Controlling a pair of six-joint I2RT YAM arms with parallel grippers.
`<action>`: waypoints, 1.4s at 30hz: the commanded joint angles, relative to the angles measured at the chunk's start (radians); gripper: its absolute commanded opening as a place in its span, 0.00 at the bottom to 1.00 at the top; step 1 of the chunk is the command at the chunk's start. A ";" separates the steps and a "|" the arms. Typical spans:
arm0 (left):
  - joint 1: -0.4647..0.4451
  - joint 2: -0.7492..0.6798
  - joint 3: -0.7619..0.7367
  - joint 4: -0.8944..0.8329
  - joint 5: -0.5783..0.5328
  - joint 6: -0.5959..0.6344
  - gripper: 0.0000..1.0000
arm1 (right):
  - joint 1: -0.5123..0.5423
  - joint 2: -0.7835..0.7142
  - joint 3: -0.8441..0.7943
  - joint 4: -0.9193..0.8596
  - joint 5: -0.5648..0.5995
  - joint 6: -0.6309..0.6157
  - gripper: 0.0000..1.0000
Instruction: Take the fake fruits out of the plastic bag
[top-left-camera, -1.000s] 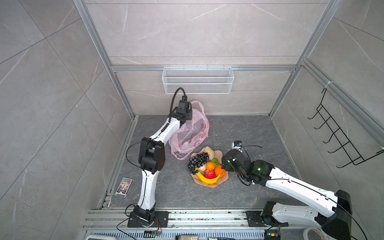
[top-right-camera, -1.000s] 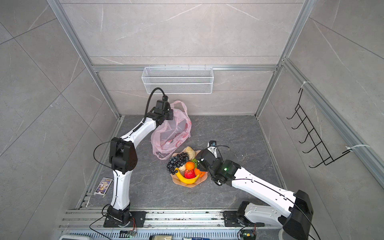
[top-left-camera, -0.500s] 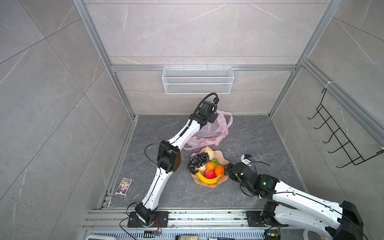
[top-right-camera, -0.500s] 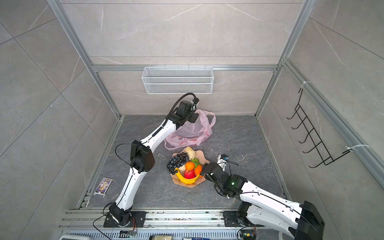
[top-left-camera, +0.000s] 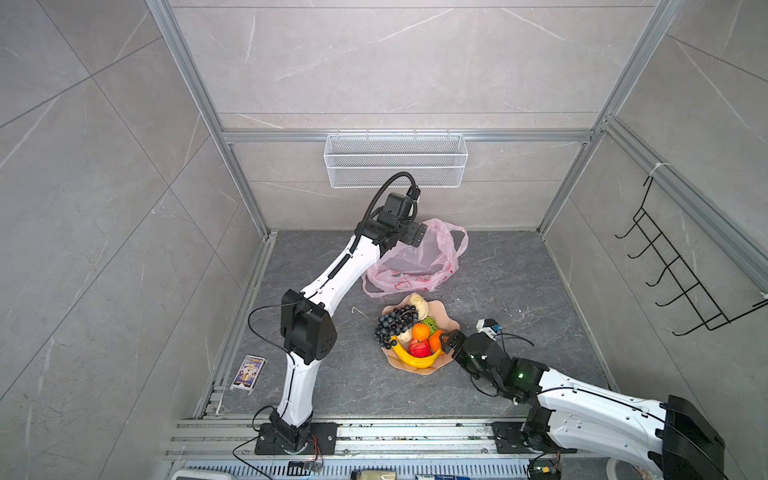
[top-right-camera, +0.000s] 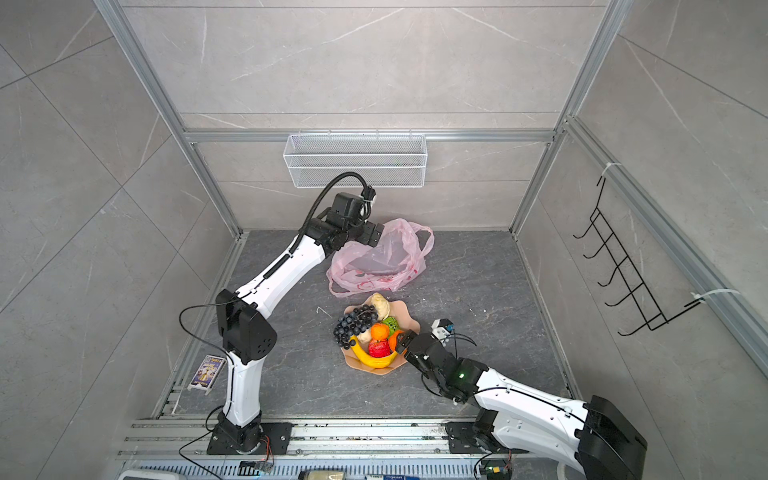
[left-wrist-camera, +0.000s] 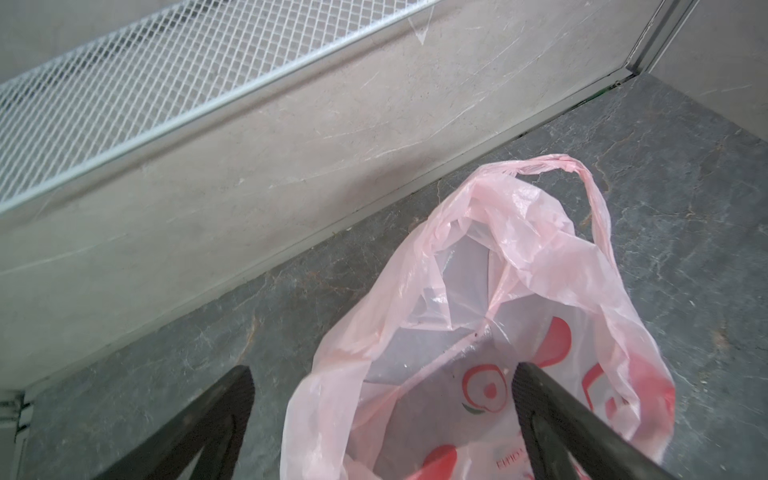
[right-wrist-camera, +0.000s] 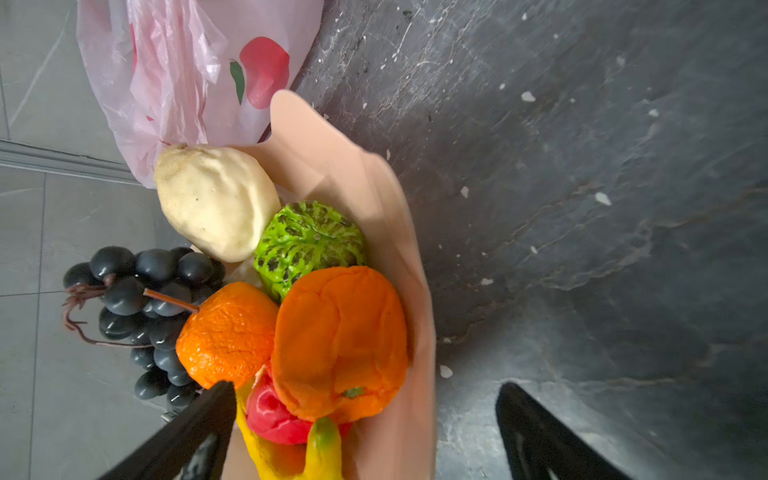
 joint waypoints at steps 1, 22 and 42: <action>0.027 -0.140 -0.153 0.029 0.017 -0.133 1.00 | 0.004 0.024 -0.029 0.126 -0.033 0.039 1.00; 0.159 -0.723 -1.087 0.349 -0.243 -0.481 0.99 | 0.008 0.249 0.005 0.430 -0.083 0.019 0.98; 0.192 -0.797 -1.227 0.333 -0.332 -0.492 0.98 | -0.010 0.403 0.084 0.527 -0.124 -0.030 0.98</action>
